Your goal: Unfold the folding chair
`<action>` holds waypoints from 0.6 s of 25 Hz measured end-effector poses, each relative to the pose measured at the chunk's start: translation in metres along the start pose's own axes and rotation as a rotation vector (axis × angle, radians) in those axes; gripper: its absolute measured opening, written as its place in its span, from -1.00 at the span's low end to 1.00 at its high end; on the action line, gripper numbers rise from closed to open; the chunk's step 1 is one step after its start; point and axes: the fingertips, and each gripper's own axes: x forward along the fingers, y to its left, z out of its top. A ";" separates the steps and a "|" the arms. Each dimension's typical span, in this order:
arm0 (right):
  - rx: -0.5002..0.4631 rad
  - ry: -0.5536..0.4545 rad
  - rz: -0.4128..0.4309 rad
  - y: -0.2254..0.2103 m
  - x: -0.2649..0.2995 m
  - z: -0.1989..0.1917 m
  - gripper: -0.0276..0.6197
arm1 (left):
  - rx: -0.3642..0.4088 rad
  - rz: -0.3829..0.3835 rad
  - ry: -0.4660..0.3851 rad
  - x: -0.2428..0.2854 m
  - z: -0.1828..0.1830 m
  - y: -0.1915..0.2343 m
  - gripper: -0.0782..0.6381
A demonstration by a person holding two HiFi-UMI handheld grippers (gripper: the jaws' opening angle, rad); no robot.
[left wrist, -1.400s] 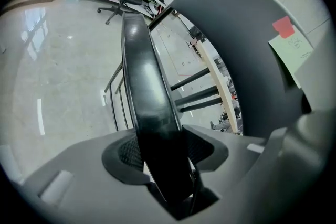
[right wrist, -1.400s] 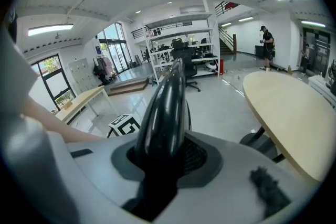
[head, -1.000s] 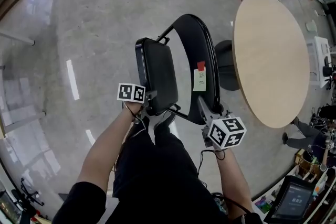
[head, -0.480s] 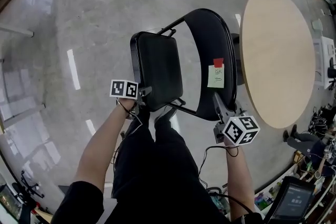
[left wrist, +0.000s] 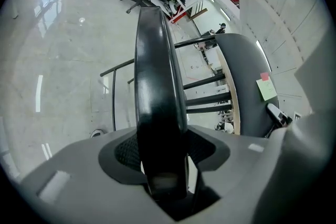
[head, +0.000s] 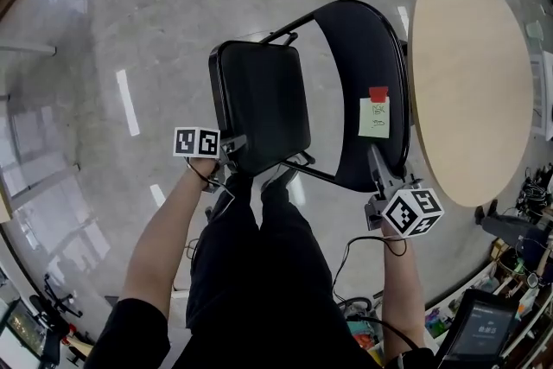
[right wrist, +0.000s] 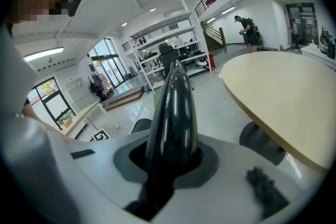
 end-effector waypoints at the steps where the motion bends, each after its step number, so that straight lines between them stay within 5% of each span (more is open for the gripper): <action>1: 0.000 0.000 -0.006 -0.002 -0.001 0.001 -0.72 | -0.005 0.002 0.000 -0.002 0.000 0.001 -0.15; 15: 0.040 -0.010 0.025 -0.020 -0.004 0.001 -0.73 | -0.027 0.006 -0.027 -0.013 -0.002 0.013 -0.14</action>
